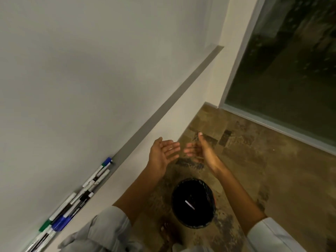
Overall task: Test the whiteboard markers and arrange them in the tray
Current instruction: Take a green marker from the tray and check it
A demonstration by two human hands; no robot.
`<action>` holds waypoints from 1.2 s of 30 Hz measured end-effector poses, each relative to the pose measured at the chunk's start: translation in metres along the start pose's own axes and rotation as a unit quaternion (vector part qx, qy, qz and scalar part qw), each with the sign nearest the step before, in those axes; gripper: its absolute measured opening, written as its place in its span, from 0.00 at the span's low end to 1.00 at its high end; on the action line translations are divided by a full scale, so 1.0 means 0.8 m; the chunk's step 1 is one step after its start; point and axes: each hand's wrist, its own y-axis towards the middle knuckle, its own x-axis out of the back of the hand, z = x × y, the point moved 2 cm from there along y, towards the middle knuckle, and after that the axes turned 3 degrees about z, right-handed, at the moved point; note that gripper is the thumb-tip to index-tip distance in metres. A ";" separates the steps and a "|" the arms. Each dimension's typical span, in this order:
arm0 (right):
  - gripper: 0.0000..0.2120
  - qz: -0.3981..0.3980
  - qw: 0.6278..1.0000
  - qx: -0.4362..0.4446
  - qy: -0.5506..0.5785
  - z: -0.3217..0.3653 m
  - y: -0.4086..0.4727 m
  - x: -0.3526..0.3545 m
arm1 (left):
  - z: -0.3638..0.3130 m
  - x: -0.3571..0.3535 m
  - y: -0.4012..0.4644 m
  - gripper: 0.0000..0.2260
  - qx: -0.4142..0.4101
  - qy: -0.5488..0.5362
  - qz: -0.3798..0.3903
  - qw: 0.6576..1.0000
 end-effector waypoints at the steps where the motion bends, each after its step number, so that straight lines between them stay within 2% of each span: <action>1: 0.31 0.014 1.000 -0.006 -0.003 0.006 0.007 -0.009 | -0.007 0.016 0.000 0.19 -0.002 -0.006 -0.018 1.000; 6: 0.31 0.118 0.991 -0.026 -0.055 0.028 0.042 -0.089 | -0.039 0.115 -0.016 0.22 -0.020 -0.156 -0.131 0.979; 11: 0.27 0.209 0.970 -0.038 -0.119 0.032 0.078 -0.186 | -0.057 0.213 -0.062 0.20 -0.074 -0.241 -0.246 0.936; 16: 0.19 0.256 0.955 -0.052 -0.143 0.030 0.096 -0.274 | -0.058 0.289 -0.107 0.25 -0.104 -0.312 -0.322 0.888; 19: 0.13 0.249 0.952 -0.058 -0.166 0.027 0.103 -0.306 | -0.055 0.312 -0.121 0.29 -0.105 -0.346 -0.316 0.877; 23: 0.23 0.253 0.950 -0.066 -0.170 0.010 0.119 -0.334 | -0.052 0.318 -0.124 0.30 -0.103 -0.351 -0.303 0.880; 28: 0.25 0.281 0.913 -0.015 -0.296 -0.012 0.140 -0.351 | -0.061 0.306 -0.119 0.30 -0.102 -0.334 -0.289 0.891; 33: 0.25 0.276 0.904 -0.003 -0.327 -0.015 0.144 -0.357 | -0.062 0.311 -0.108 0.27 -0.074 -0.296 -0.276 0.912; 36: 0.29 0.269 0.907 0.021 -0.325 -0.010 0.139 -0.356 | -0.061 0.314 -0.101 0.28 -0.070 -0.278 -0.271 0.919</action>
